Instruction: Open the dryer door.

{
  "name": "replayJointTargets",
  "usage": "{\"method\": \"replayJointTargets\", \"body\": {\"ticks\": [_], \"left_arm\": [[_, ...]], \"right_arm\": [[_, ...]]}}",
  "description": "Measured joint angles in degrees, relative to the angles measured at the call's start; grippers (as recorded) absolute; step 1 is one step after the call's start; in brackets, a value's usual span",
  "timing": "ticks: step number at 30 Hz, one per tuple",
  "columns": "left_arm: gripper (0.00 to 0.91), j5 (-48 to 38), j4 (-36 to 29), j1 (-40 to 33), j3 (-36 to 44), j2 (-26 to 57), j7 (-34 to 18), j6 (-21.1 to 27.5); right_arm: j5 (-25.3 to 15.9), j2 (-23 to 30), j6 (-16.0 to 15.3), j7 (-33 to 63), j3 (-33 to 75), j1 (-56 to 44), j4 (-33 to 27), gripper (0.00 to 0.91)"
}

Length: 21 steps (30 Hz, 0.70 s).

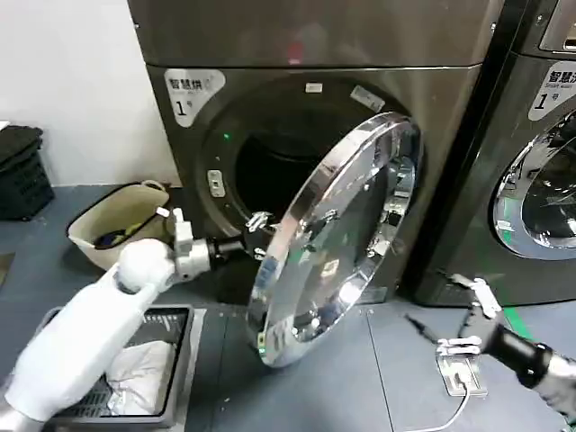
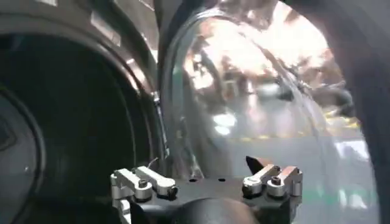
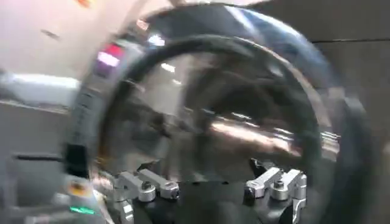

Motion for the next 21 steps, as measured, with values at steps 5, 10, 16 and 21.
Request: {"method": "replayJointTargets", "body": {"ticks": [5,10,16,21], "left_arm": [[0.907,0.1,0.0,-0.7,0.9,-1.4,-0.2,-0.1],[0.907,0.7,0.4,-1.2,2.1,-3.0,-0.6,-0.2],[0.907,1.3,1.4,-2.0,3.7,-5.6,-1.5,-0.5],[0.907,2.6,2.2,-2.3,5.1,-8.0,-2.8,-0.7]], "right_arm": [[-4.5,6.2,-1.5,6.7,5.9,-3.2,-0.9,0.907],[-6.6,12.5,-2.8,13.0,11.2,-5.3,-2.6,0.907],[-9.1,19.6,-6.7,19.4,16.9,-5.2,-5.4,0.907],[-10.0,24.3,-10.7,24.1,21.0,-5.1,-8.1,0.907]]}}
